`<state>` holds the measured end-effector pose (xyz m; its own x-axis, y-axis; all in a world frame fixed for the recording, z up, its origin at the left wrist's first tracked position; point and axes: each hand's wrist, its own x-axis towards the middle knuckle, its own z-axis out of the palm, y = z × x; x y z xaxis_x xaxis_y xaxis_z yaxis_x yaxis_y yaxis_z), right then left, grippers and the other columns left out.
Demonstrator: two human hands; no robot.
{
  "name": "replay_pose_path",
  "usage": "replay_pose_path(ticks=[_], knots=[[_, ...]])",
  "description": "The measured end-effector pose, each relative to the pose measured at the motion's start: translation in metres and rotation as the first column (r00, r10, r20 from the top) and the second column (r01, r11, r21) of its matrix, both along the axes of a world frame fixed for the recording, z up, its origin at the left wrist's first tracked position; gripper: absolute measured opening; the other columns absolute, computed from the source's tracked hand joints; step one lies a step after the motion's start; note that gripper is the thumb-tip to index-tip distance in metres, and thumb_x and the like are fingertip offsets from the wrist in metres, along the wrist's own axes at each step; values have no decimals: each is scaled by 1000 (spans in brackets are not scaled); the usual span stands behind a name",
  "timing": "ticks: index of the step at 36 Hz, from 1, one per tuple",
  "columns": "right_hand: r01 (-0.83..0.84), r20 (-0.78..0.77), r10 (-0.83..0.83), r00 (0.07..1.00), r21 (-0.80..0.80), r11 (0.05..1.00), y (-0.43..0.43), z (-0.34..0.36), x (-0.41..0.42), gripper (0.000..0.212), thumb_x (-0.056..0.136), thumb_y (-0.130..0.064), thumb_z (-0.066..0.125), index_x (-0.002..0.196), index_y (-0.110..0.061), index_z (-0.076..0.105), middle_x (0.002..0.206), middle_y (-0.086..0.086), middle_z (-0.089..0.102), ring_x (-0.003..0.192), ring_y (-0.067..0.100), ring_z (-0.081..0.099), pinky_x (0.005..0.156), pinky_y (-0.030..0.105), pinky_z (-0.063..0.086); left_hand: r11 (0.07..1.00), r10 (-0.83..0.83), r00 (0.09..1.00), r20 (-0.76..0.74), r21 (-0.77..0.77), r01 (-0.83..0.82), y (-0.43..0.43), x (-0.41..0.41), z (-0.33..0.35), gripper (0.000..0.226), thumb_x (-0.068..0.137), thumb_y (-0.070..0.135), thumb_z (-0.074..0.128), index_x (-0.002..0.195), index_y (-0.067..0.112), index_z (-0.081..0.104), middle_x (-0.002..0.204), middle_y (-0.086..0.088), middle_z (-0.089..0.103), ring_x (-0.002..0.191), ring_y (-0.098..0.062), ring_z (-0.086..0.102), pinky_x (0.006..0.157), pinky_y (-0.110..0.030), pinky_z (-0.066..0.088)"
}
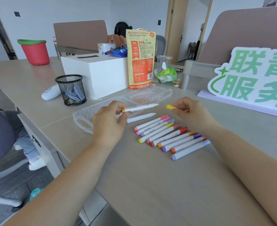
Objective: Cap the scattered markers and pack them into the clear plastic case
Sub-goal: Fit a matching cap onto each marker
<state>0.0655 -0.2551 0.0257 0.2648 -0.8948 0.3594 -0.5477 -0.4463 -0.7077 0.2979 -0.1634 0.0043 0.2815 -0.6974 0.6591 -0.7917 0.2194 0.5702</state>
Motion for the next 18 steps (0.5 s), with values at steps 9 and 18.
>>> replay_pose_path(ticks=[9, 18], knots=[[-12, 18, 12, 1000, -8, 1000, 2, 9, -10, 11, 87, -12, 64, 90, -23, 65, 95, 1, 67, 68, -2, 54, 57, 3, 37, 991, -122, 978, -168, 24, 128, 3, 2, -1, 10, 88, 15, 65, 95, 21, 64, 77, 20, 60, 81, 13, 54, 70, -1, 32], [-57, 21, 58, 998, -27, 998, 2, 9, -7, 14, 88, -12, 64, 88, -26, 64, 93, 0, 67, 58, -12, 51, 54, 2, 35, 989, -136, 982, -133, 41, 143, 1, 2, -3, 10, 88, 21, 65, 94, 28, 62, 88, 8, 66, 91, -7, 59, 78, -21, 36]])
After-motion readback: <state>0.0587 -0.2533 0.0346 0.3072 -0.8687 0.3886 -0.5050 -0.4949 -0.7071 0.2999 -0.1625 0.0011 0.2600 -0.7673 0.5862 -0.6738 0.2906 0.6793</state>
